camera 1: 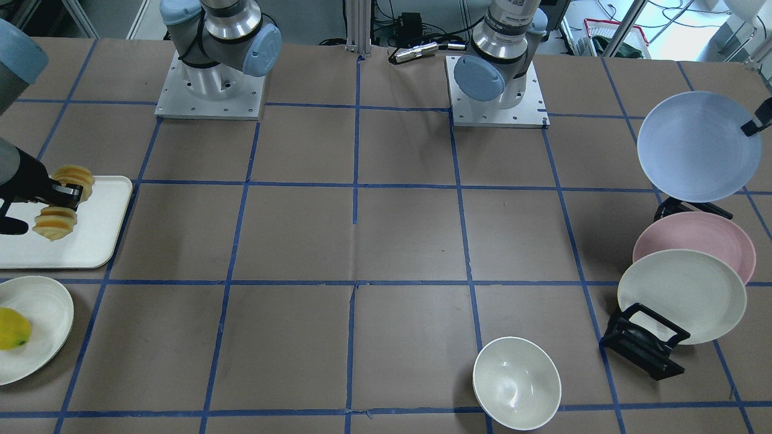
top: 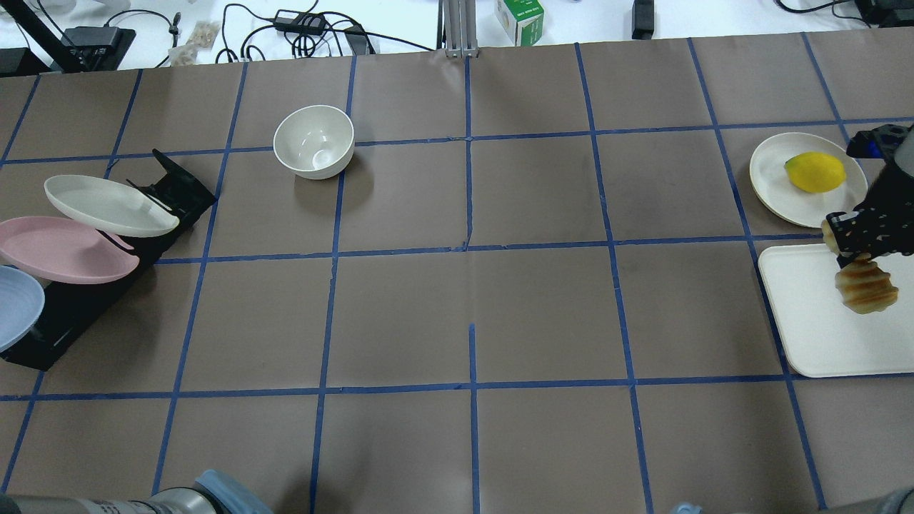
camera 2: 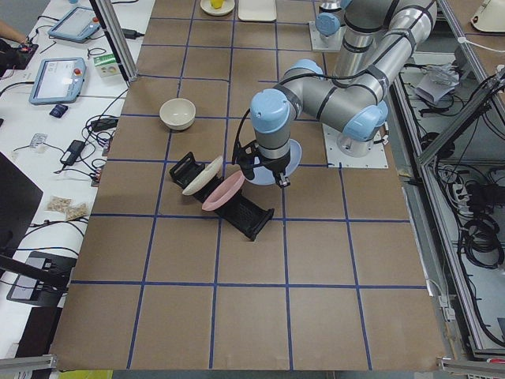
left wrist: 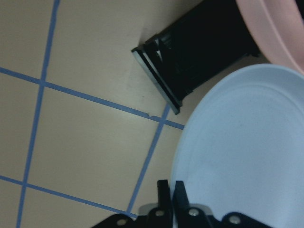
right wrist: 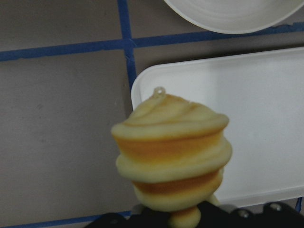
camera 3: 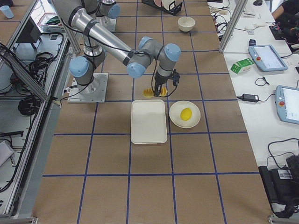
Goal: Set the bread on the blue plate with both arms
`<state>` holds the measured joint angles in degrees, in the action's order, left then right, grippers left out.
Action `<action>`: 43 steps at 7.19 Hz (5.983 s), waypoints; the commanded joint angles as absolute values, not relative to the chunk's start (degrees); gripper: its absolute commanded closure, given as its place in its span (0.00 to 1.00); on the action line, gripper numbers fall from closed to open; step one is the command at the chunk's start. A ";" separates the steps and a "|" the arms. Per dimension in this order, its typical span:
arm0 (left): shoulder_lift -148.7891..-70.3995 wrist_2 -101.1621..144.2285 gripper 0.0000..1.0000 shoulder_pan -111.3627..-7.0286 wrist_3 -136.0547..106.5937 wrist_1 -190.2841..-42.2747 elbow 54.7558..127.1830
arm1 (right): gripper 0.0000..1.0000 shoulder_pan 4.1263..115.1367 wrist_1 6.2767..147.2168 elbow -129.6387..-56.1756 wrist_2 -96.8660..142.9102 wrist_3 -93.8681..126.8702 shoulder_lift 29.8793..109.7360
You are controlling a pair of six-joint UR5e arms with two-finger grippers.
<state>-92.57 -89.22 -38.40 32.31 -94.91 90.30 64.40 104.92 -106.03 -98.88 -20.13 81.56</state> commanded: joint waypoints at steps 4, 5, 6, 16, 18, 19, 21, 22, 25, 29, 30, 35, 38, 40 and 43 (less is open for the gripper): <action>-92.19 -67.55 1.00 -62.79 19.53 -92.29 95.71 | 1.00 71.53 102.39 -106.17 -95.02 -18.81 86.04; -92.81 -66.98 1.00 -69.37 16.29 -86.37 96.84 | 1.00 74.15 101.61 -106.08 -94.92 -18.37 86.48; -93.86 -66.89 1.00 -74.65 12.69 -76.65 100.51 | 1.00 76.18 101.51 -106.08 -94.75 -16.37 86.66; -99.30 -67.41 1.00 -93.67 -14.23 -37.01 125.60 | 1.00 88.86 104.15 -106.00 -89.13 -1.23 86.57; -102.64 -67.33 1.00 -94.48 -16.17 -31.66 125.42 | 1.00 89.12 105.89 -105.73 -88.33 -0.45 86.14; -103.70 -67.41 1.00 -94.57 -15.74 -30.77 125.51 | 1.00 91.12 106.26 -104.69 -88.33 0.34 85.18; -106.33 -69.34 0.97 -94.66 -16.08 -26.83 125.51 | 1.00 96.04 106.17 -100.48 -88.33 6.65 81.93; -106.96 -69.35 0.94 -95.18 -16.26 -26.37 125.51 | 1.00 98.24 106.17 -98.81 -88.33 9.81 80.52; -107.06 -69.08 0.00 -96.50 -18.90 -26.11 125.16 | 1.00 101.24 106.35 -97.74 -88.24 15.09 79.28; -98.73 -71.43 0.00 -85.71 -7.94 -40.76 118.24 | 1.00 104.76 111.59 -95.80 -86.75 22.06 74.63; -95.40 -80.24 0.00 -85.69 -2.08 -52.88 112.91 | 1.00 107.29 114.49 -95.63 -86.75 25.02 71.14; -85.35 -93.08 0.00 -86.57 1.67 -84.99 93.79 | 0.96 113.46 119.27 -95.98 -86.66 28.56 64.96; -88.93 -92.20 0.00 -86.40 1.67 -85.59 88.19 | 0.88 114.26 119.35 -96.06 -86.66 28.04 62.68; -88.61 -91.14 0.00 -86.83 1.14 -89.45 86.65 | 0.63 114.26 119.10 -96.06 -86.66 28.48 62.05; -88.51 -90.53 0.00 -87.01 0.88 -91.73 86.84 | 0.00 114.26 119.45 -95.98 -86.66 28.48 62.14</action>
